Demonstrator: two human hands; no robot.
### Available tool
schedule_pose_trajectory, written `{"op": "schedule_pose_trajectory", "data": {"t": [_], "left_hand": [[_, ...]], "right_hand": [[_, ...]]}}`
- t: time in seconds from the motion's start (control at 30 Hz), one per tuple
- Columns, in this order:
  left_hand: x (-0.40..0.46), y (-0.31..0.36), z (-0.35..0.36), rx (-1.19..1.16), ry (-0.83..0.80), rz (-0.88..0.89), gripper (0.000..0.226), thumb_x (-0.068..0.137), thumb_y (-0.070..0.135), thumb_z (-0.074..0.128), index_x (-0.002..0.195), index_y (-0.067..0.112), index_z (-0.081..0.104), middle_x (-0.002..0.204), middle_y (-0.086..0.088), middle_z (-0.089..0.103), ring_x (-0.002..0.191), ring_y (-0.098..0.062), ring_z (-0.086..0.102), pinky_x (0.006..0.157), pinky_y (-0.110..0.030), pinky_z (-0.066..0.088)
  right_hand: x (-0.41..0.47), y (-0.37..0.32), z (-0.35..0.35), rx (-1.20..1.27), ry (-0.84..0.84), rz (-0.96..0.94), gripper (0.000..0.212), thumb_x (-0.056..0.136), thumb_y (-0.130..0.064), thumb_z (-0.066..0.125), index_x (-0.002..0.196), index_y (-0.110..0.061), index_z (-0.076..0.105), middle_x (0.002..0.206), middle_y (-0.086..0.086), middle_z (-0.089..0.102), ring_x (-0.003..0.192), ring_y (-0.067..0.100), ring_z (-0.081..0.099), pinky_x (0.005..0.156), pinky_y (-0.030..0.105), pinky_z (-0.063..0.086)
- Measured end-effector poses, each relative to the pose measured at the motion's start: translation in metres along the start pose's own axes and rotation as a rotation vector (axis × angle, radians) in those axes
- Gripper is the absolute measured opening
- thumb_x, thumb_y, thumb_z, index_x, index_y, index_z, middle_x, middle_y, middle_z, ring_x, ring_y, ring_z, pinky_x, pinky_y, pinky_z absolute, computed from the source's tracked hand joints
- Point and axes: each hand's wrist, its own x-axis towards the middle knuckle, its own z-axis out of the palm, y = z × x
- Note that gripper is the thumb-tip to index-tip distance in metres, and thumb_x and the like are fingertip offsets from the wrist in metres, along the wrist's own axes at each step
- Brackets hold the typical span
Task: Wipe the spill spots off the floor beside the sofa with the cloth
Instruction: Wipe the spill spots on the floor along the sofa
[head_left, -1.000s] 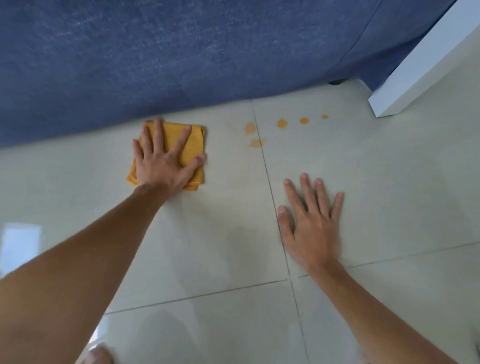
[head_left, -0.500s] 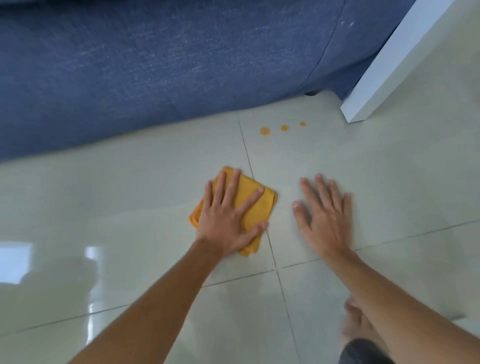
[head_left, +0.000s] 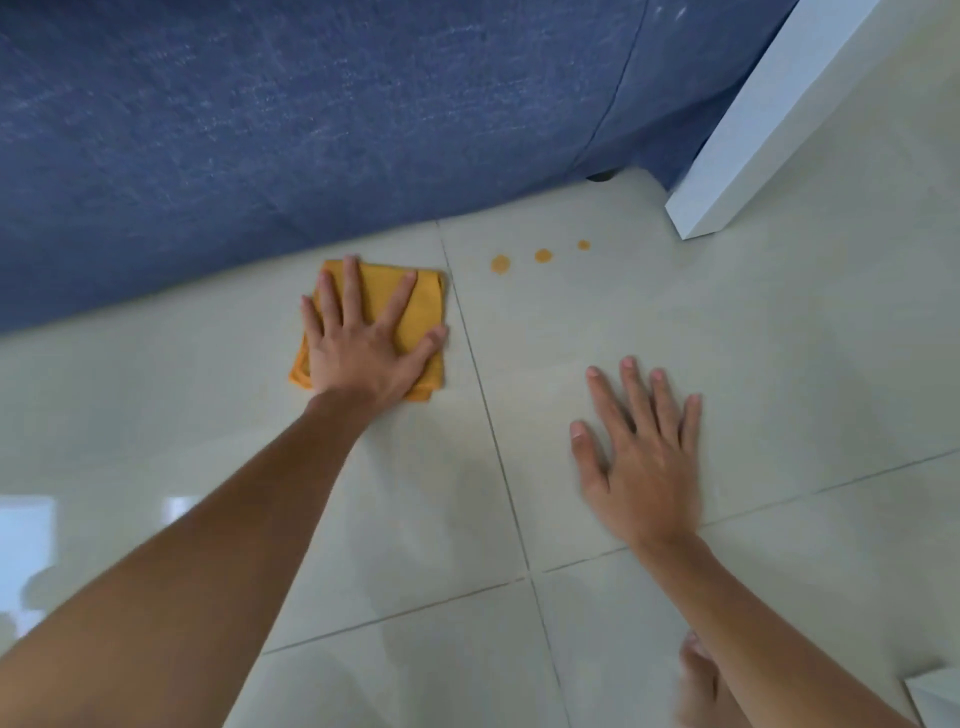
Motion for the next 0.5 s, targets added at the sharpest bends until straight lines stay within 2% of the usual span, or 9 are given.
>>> {"op": "schedule_pose_trajectory", "data": {"t": [0.17, 0.23, 0.3, 0.4, 0.5], "left_hand": [[0.048, 0.079, -0.001, 0.009, -0.050, 0.119, 0.082, 0.077, 0.086, 0.007, 0.151, 0.054, 0.005, 0.167, -0.011, -0.006, 0.152, -0.041, -0.006, 0.119, -0.061, -0.001], [0.036, 0.103, 0.001, 0.035, -0.066, 0.228, 0.080, 0.079, 0.085, 0.008, 0.152, 0.053, 0.004, 0.167, -0.011, -0.007, 0.152, -0.041, -0.008, 0.119, -0.062, -0.001], [0.003, 0.118, 0.005, 0.041, -0.082, 0.352, 0.077, 0.081, 0.083, 0.011, 0.152, 0.053, 0.004, 0.167, -0.011, -0.008, 0.152, -0.041, -0.009, 0.119, -0.062, -0.001], [-0.068, 0.110, 0.012, 0.000, -0.082, 0.476, 0.074, 0.083, 0.083, 0.019, 0.151, 0.055, 0.009, 0.167, -0.009, -0.007, 0.153, -0.039, -0.008, 0.120, -0.060, 0.002], [-0.125, 0.064, 0.018, 0.025, -0.075, 0.478, 0.074, 0.082, 0.083, 0.027, 0.150, 0.055, 0.015, 0.167, -0.008, -0.003, 0.153, -0.037, -0.003, 0.121, -0.059, 0.008]], "right_hand": [[0.002, 0.001, 0.000, 0.015, -0.009, -0.002, 0.059, 0.096, -0.050, 0.039, 0.151, -0.030, 0.039, 0.161, 0.005, 0.033, 0.149, 0.033, 0.028, 0.121, 0.060, 0.014], [0.004, 0.002, -0.003, 0.139, 0.008, 0.028, 0.057, 0.096, -0.047, 0.036, 0.150, -0.028, 0.041, 0.161, 0.003, 0.034, 0.149, 0.028, 0.030, 0.122, 0.056, 0.015], [0.007, 0.008, -0.007, 0.295, 0.095, 0.070, 0.053, 0.098, -0.042, 0.037, 0.146, -0.022, 0.048, 0.158, 0.005, 0.039, 0.146, 0.026, 0.036, 0.121, 0.050, 0.023], [0.015, 0.021, -0.009, 0.238, 0.155, 0.078, 0.050, 0.098, -0.038, 0.039, 0.143, -0.019, 0.053, 0.154, 0.008, 0.045, 0.142, 0.032, 0.043, 0.116, 0.050, 0.033], [0.024, 0.032, -0.007, 0.083, 0.051, 0.120, 0.053, 0.097, -0.042, 0.037, 0.146, -0.024, 0.048, 0.157, 0.008, 0.042, 0.144, 0.034, 0.038, 0.118, 0.058, 0.025]]}}
